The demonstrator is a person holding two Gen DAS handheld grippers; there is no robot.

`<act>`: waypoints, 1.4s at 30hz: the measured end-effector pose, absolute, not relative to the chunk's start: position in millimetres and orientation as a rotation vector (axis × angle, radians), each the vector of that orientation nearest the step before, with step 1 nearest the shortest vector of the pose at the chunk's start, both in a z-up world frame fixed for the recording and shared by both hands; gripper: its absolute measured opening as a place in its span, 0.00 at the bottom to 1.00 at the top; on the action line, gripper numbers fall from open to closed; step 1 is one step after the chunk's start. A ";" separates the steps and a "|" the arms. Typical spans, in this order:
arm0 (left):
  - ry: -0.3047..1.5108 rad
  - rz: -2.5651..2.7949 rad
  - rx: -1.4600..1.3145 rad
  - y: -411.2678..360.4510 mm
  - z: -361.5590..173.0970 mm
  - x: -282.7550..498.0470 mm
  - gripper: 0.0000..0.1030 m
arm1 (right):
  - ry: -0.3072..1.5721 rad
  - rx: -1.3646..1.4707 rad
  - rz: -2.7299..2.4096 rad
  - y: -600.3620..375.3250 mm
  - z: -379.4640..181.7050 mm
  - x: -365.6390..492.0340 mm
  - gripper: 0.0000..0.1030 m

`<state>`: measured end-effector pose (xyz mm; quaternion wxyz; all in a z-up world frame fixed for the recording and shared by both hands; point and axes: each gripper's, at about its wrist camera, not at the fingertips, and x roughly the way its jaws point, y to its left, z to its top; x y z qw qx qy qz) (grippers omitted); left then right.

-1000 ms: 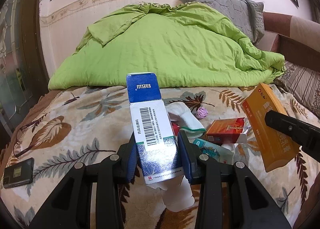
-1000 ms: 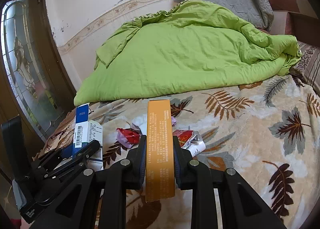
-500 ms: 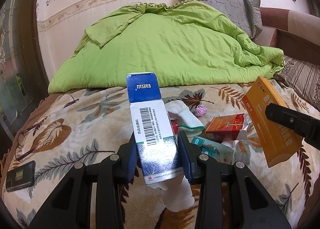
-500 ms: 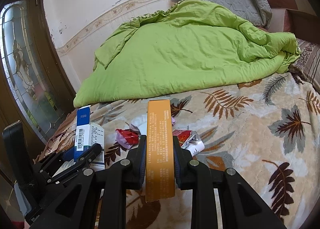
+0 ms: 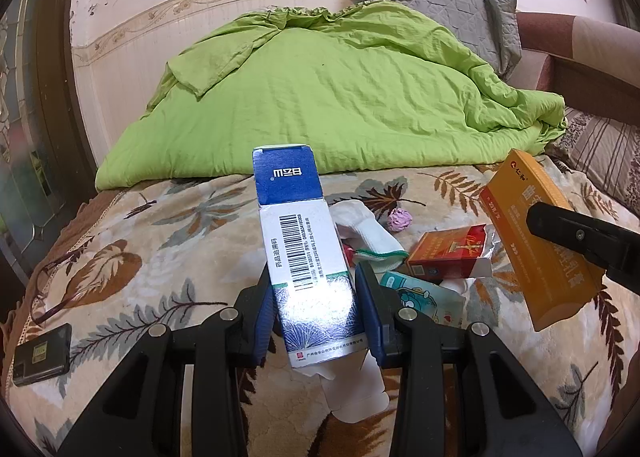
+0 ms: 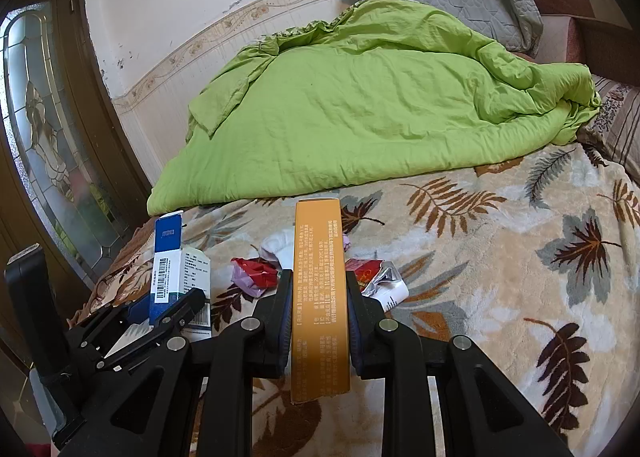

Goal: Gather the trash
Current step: 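Lift the orange box with the right tool while the left tool lifts the blue-and-white box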

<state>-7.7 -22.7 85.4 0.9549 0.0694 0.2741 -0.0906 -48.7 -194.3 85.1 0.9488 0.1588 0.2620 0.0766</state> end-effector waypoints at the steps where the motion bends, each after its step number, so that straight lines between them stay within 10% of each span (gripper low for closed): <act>1: 0.557 -0.183 0.140 -22.9 85.5 -7.9 0.36 | 0.533 0.324 0.155 -194.3 85.1 -48.7 0.24; 42: 0.548 -0.184 0.142 -27.9 85.9 -11.7 0.36 | 0.531 0.340 0.154 -195.8 82.9 -49.0 0.24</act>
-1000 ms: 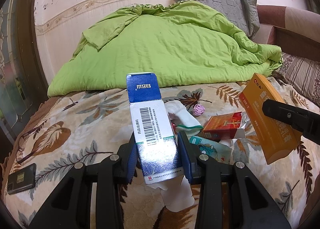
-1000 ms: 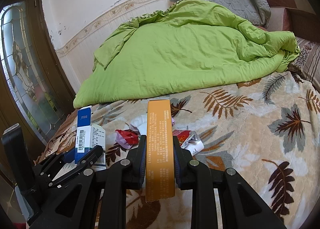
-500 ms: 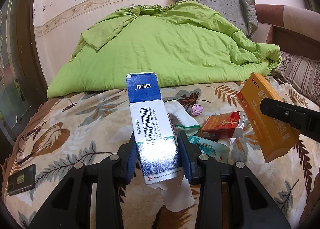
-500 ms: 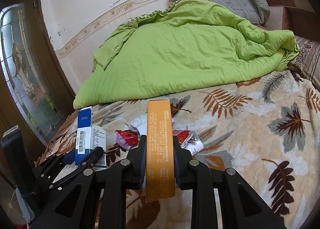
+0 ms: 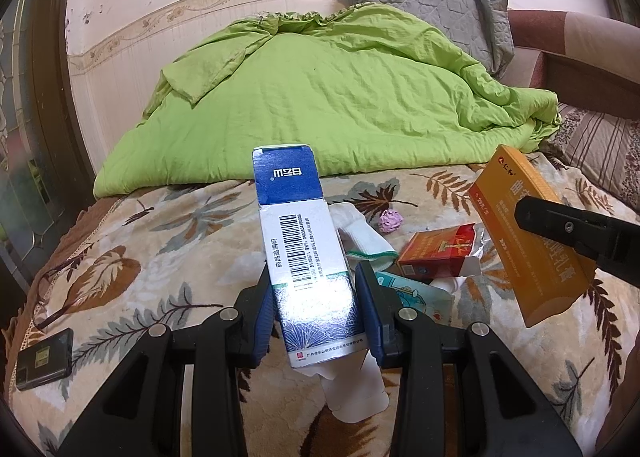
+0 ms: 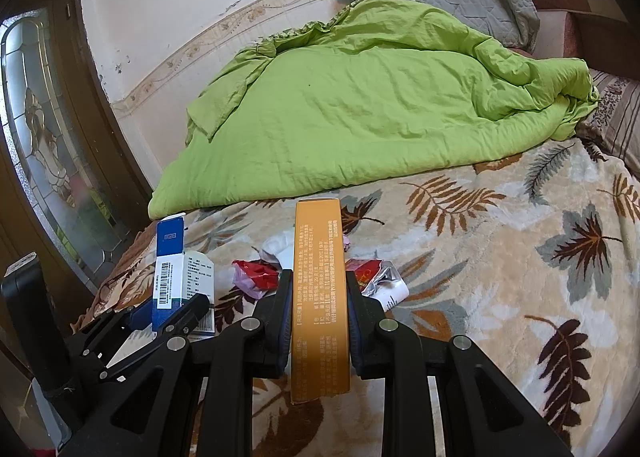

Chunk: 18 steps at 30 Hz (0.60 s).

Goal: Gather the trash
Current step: 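Lift the orange box with the right tool while the left tool lifts the blue-and-white box, then carry both boxes over the red basket and open both tools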

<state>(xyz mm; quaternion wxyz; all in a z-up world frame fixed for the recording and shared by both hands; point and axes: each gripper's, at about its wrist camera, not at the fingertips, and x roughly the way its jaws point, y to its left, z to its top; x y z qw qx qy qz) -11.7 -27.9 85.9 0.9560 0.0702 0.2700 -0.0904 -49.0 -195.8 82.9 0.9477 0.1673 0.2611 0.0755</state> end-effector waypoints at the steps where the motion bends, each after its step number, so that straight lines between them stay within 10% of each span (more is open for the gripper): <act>1: 0.546 -0.184 0.143 -27.4 85.7 -11.8 0.36 | 0.532 0.340 0.152 -196.3 83.2 -48.7 0.24; 18: 0.476 -0.212 0.201 -43.3 105.9 -93.6 0.36 | 0.496 0.380 0.106 -205.7 93.8 -117.8 0.24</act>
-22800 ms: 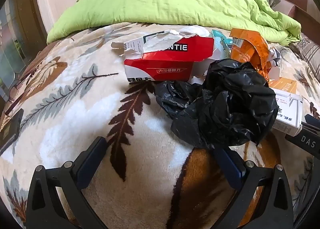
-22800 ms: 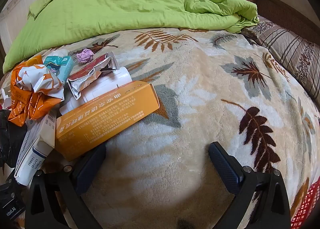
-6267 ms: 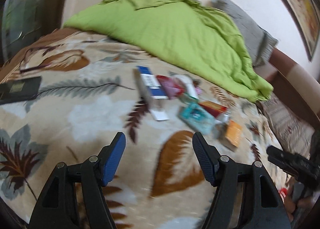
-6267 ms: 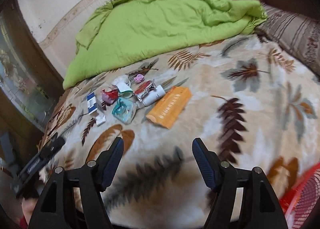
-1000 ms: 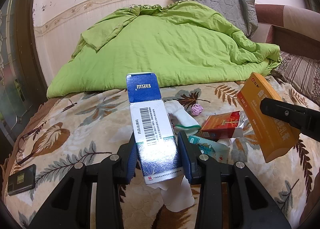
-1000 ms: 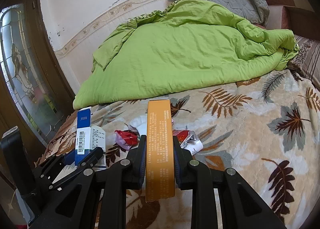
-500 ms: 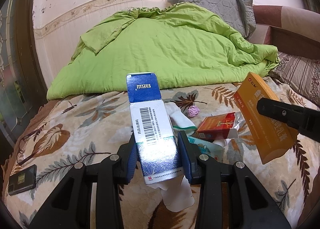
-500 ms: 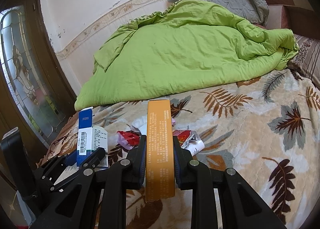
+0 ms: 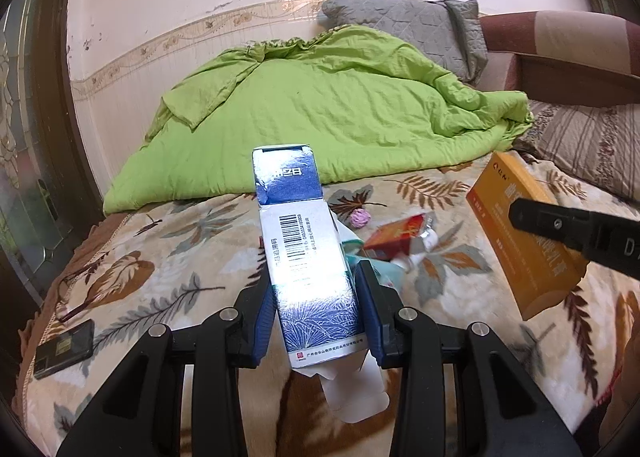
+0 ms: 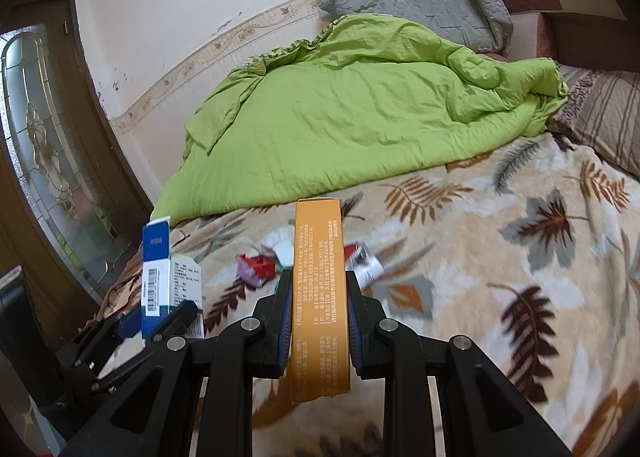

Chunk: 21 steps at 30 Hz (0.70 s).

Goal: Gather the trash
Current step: 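Carry both boxes over the red basket and open both tools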

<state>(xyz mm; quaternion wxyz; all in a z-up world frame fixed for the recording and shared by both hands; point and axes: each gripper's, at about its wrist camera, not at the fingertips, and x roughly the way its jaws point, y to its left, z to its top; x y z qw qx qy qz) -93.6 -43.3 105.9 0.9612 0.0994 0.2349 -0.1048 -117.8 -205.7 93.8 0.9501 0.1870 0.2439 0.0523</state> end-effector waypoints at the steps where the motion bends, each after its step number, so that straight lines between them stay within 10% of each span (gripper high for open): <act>1: 0.476 -0.216 0.206 -44.3 106.0 -99.2 0.36 | 0.498 0.383 0.107 -206.3 93.3 -123.6 0.24; 21: 0.487 -0.332 0.237 -75.9 114.4 -196.1 0.36 | 0.491 0.484 0.114 -240.0 104.4 -244.6 0.24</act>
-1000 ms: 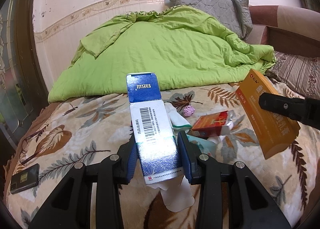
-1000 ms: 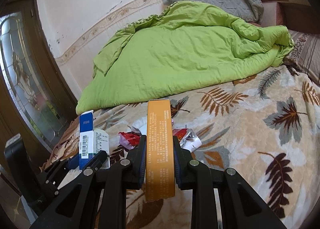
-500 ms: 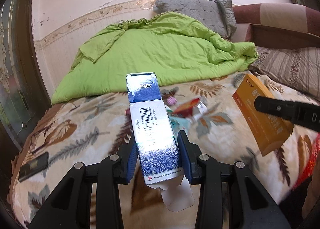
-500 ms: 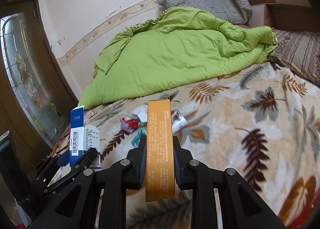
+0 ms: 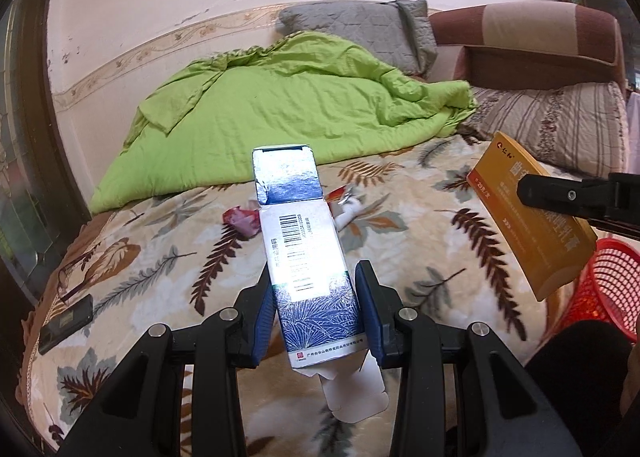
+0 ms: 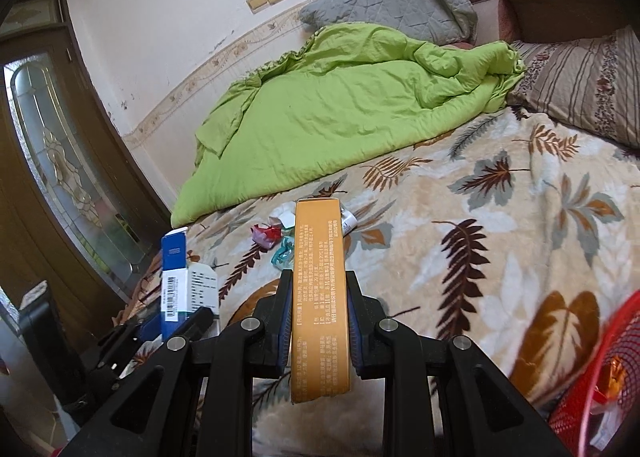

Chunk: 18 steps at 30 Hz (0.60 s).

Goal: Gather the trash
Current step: 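Carry both boxes over the red basket and open both tools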

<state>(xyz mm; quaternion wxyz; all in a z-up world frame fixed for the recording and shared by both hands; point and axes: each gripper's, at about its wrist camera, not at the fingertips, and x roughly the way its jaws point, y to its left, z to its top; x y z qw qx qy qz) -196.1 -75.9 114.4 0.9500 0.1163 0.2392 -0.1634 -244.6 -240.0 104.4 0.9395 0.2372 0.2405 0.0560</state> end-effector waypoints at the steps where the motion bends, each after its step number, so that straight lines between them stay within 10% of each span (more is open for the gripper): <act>1: 0.486 -0.340 0.235 -78.0 115.9 -198.5 0.36 | 0.488 0.488 0.113 -242.4 105.9 -249.0 0.24; 18: 0.470 -0.578 0.209 -129.2 148.7 -242.3 0.36 | 0.450 0.582 -0.019 -330.3 123.1 -337.9 0.24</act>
